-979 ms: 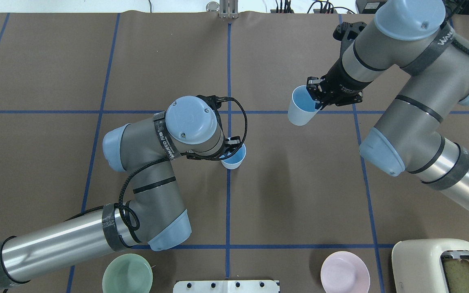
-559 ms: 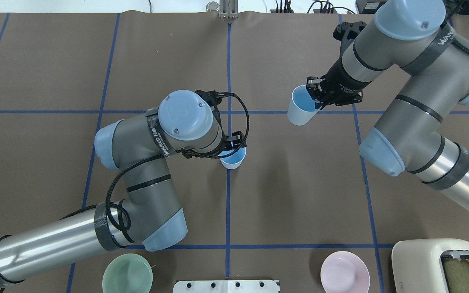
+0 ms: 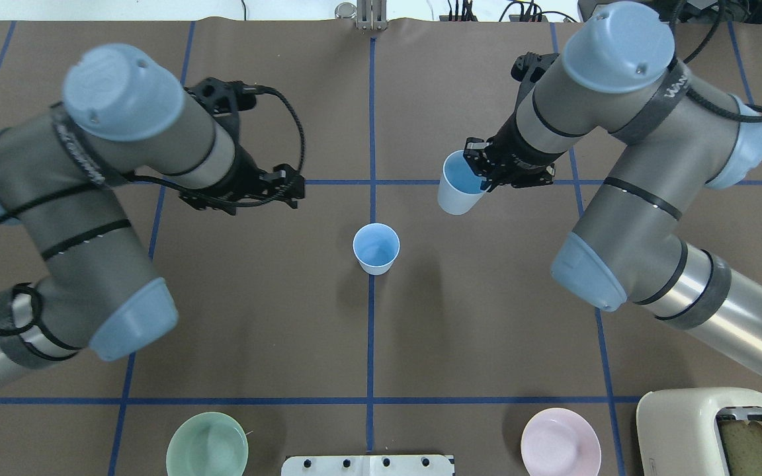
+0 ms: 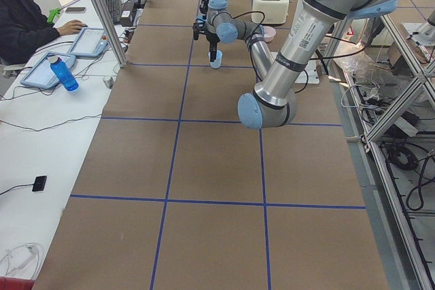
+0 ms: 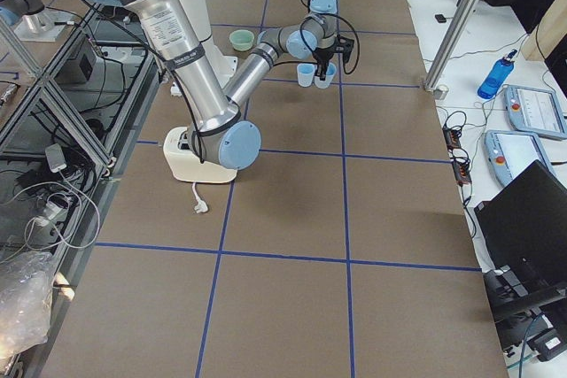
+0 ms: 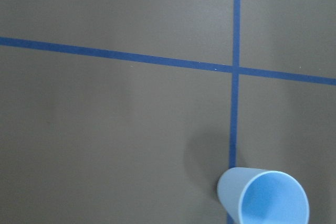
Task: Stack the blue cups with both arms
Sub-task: 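Release the cup and withdraw the left arm while the right gripper moves above it, then lower the right gripper's cup into the standing blue cup and open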
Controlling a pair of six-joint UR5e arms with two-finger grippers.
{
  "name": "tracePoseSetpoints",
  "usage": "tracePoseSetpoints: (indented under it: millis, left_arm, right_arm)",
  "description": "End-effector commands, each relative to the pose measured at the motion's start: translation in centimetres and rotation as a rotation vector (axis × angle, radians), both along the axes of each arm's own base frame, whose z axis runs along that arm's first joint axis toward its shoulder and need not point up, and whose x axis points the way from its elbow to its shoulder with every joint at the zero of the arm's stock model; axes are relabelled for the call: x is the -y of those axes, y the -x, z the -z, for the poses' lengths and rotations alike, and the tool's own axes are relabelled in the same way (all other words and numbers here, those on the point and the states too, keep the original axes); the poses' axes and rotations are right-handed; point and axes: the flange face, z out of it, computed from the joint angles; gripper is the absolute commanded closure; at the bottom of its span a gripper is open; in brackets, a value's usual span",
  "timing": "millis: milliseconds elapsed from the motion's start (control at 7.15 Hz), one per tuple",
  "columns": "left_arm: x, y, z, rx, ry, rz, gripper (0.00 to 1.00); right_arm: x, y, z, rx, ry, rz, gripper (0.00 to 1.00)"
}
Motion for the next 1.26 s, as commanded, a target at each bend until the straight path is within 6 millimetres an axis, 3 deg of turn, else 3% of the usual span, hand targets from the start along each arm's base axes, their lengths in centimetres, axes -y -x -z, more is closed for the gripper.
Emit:
tracePoseSetpoints:
  millis: [0,280,420,559,839,1119]
  left_arm:
    - [2.5,9.9,-6.0,0.049,-0.093,-0.036,0.03]
    - [3.6,16.9,-13.5,0.077,-0.168,-0.082,0.03]
    - [3.4,18.8,-17.1,0.079,-0.2,-0.074,0.03]
    - [3.5,20.2,-20.1,0.07,-0.236,-0.056,0.03]
    - [4.6,23.0,-21.6,0.019,-0.212,-0.07,0.03]
    - [4.8,23.0,-21.7,0.021,-0.207,-0.069,0.03]
  right_arm:
    - [-2.2,3.6,3.6,0.025,0.014,-0.04,1.0]
    - [-2.7,4.7,6.5,0.054,0.022,-0.062,1.0]
    - [-2.2,5.7,7.1,0.048,0.027,-0.064,1.0]
    - [-3.0,6.8,7.2,0.037,0.03,-0.07,1.0]
    - [-4.9,8.9,6.9,0.019,0.014,-0.052,1.0]
    - [-6.4,10.1,6.2,0.006,0.01,-0.055,1.0]
